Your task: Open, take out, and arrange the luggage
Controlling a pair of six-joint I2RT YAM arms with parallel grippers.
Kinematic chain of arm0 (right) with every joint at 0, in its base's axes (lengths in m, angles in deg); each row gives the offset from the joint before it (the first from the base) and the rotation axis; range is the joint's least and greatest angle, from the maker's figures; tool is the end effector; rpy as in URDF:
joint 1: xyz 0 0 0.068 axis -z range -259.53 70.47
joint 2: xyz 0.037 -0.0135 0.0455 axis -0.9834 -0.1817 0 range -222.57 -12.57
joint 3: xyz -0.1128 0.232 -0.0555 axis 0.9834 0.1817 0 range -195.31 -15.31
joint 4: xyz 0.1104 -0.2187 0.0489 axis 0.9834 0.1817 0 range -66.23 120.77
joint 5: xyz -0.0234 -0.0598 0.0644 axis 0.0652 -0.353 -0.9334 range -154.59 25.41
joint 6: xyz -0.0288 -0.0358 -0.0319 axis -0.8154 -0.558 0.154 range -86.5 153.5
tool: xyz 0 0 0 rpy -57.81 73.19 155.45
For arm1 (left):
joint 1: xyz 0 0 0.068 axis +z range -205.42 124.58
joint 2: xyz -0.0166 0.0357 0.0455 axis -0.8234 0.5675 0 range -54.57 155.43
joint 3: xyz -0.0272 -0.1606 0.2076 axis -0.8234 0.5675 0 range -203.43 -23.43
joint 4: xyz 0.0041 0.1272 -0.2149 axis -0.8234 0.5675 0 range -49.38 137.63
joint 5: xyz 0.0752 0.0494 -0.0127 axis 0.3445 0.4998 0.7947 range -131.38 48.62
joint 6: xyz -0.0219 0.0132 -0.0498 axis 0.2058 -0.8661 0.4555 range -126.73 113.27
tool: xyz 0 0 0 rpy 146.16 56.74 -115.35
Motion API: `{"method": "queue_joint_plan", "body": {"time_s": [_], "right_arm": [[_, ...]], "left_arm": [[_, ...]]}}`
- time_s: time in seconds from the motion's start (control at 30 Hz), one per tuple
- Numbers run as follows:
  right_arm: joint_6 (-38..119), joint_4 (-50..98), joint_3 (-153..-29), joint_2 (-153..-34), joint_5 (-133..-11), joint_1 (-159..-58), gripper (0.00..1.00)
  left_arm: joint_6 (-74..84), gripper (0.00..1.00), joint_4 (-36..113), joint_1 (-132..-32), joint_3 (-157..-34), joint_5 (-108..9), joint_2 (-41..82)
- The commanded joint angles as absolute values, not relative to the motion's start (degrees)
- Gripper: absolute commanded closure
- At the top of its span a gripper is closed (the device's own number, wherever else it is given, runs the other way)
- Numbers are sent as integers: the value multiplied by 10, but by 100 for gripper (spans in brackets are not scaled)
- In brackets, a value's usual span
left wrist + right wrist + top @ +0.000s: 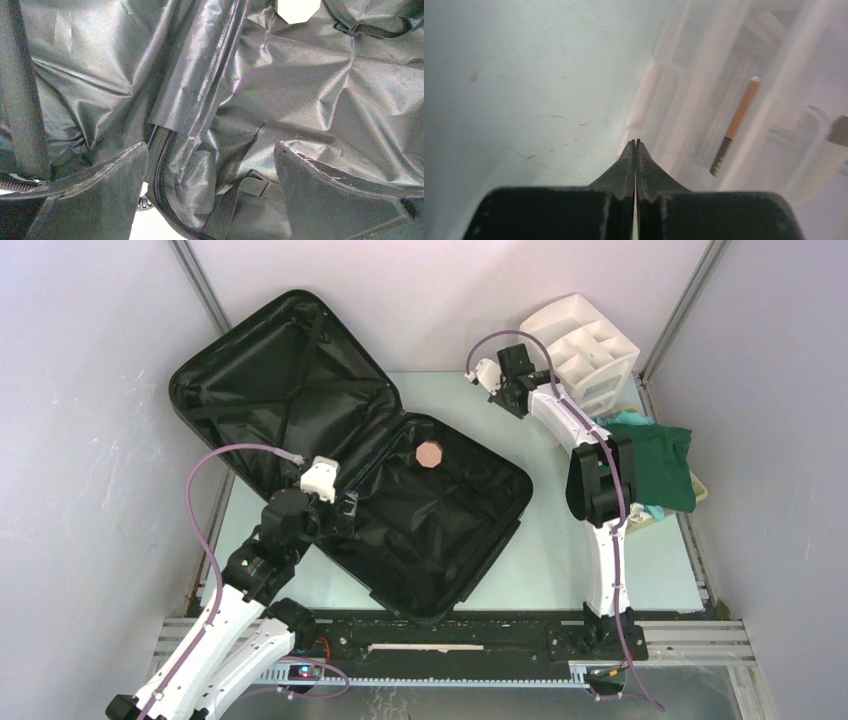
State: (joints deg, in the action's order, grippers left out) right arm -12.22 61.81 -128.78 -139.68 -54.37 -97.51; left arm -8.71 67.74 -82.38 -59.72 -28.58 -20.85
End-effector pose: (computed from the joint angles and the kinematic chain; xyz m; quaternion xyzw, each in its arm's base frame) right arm 0.4617 0.1427 0.2324 -0.4716 0.8146 -0.1601 0.2973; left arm 0.1279 -0.0554 0.2790 0.1505 0.8246 -0.0246 0.5448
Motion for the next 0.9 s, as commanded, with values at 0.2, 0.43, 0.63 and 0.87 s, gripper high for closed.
{"method": "queue_joint_plan", "body": {"time_s": [0.2, 0.43, 0.63, 0.87], "right_arm": [[-144, 562, -1343, -1402, -477, -944, 100], [-142, 574, -1352, -1406, -485, -927, 100], [-118, 622, -1347, -1359, -536, -940, 100], [-88, 683, -1310, -1221, -667, -963, 100]], "left_arm": [[-96, 0, 658, -819, -584, -294, -211], [-96, 0, 658, -819, -585, -294, -214], [-91, 0, 663, -819, -592, -299, -215], [49, 0, 682, -819, -693, -384, -203]]}}
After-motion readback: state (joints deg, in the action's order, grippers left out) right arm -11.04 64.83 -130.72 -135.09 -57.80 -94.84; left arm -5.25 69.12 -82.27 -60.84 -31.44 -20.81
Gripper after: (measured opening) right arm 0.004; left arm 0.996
